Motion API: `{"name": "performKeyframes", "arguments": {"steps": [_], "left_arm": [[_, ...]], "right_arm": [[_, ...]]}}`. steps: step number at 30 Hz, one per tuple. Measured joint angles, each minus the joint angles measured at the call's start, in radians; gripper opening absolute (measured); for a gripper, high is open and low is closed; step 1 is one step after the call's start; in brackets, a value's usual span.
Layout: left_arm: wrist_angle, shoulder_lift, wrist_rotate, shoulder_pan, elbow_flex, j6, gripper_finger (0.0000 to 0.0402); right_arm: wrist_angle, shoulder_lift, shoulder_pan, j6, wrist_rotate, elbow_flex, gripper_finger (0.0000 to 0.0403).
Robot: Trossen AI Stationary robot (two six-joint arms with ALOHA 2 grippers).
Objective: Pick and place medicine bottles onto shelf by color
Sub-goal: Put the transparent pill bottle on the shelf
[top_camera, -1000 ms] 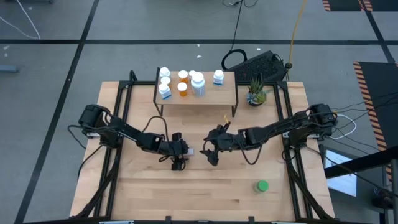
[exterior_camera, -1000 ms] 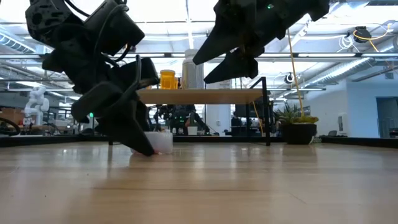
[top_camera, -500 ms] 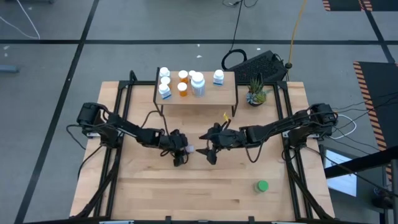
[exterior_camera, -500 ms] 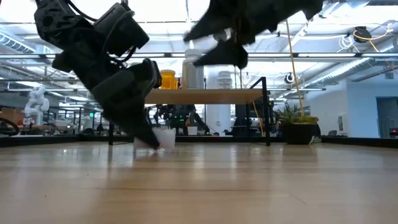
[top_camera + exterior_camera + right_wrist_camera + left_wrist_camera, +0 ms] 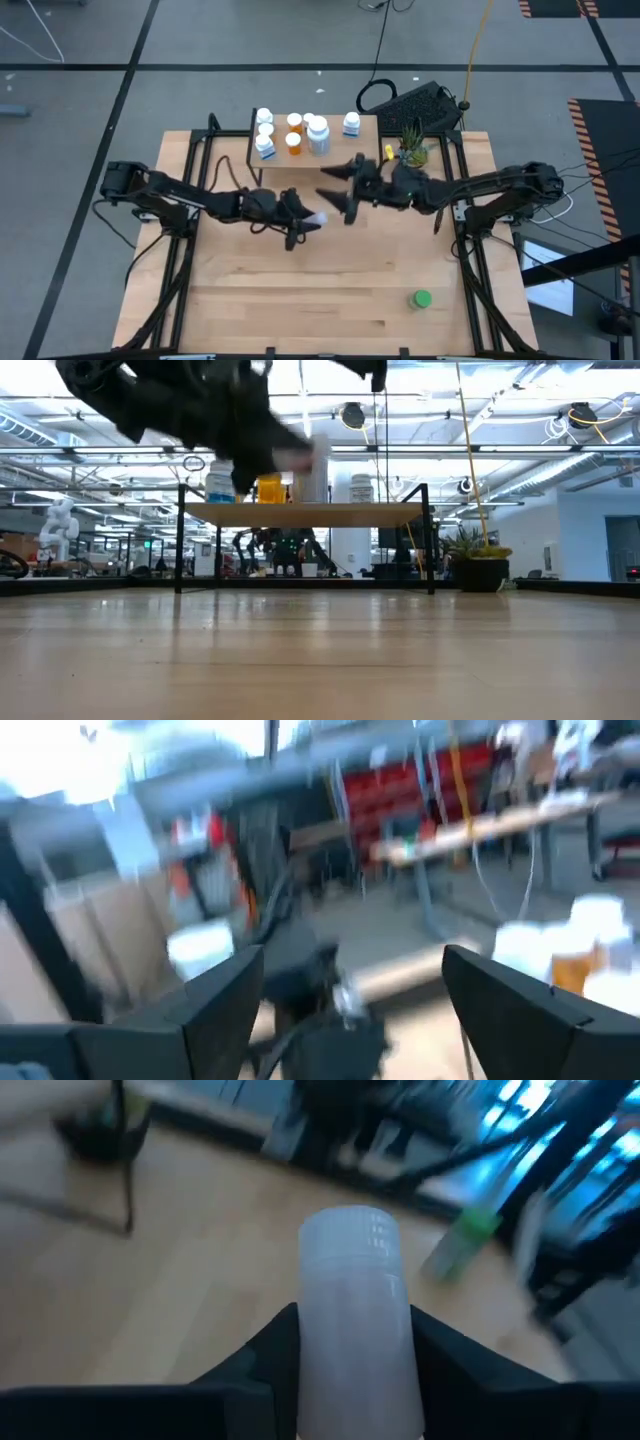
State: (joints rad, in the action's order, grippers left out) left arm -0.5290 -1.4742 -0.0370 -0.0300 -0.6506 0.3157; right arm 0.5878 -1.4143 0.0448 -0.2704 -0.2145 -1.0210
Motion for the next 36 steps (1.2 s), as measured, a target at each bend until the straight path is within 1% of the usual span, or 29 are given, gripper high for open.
{"name": "performKeyframes", "arguments": {"steps": [4,6,8,10,13,16,18,20,22,25,28,30,33,36], "left_arm": [[-0.166,0.047,-0.019,0.004,0.000,0.001,0.0136],[-0.205,0.070,-0.017,0.004,0.000,0.001,0.0145],[-0.255,0.087,-0.012,0.004,0.000,0.001,0.0161],[-0.280,0.110,0.010,0.004,0.000,0.001,0.0174],[-0.315,0.128,0.042,0.004,0.000,0.001,0.0178],[-0.355,0.134,0.056,0.004,0.000,0.002,0.0165],[-0.389,0.135,0.057,0.004,0.000,0.002,0.0151],[-0.412,0.135,0.057,0.002,0.000,0.008,0.0142],[-0.418,0.135,0.057,0.003,-0.001,0.010,0.0141],[-0.415,0.134,0.057,0.002,-0.012,0.010,0.0153],[-0.414,0.134,0.057,0.003,-0.025,0.007,0.0161],[-0.410,0.134,0.058,0.003,-0.030,0.004,0.0159],[-0.410,0.134,0.058,0.009,-0.037,-0.011,0.0149],[-0.410,0.134,0.061,0.010,-0.045,-0.033,0.0145]], "right_arm": [[0.144,0.000,-0.018,-0.130,0.006,0.000,0.0299],[0.162,0.012,-0.018,-0.168,0.007,0.000,0.0299],[0.164,0.031,-0.017,-0.173,0.006,0.000,0.0299],[0.146,0.060,-0.017,-0.174,0.004,0.000,0.0299],[0.098,0.099,-0.017,-0.161,0.003,0.000,0.0299],[0.033,0.135,-0.017,-0.157,0.002,0.000,0.0297],[-0.022,0.153,-0.017,-0.187,0.006,0.000,0.0293],[-0.068,0.154,-0.017,-0.209,0.008,0.000,0.0289],[-0.107,0.150,-0.017,-0.214,0.008,0.000,0.0286],[-0.105,0.136,-0.017,-0.183,0.012,0.000,0.0282],[-0.082,0.121,-0.017,-0.109,0.062,-0.003,0.0281],[-0.092,0.111,-0.012,-0.045,0.086,-0.016,0.0281],[-0.087,0.088,-0.002,0.060,0.085,-0.018,0.0281],[-0.082,0.053,-0.003,0.053,0.089,-0.018,0.0281]]}}
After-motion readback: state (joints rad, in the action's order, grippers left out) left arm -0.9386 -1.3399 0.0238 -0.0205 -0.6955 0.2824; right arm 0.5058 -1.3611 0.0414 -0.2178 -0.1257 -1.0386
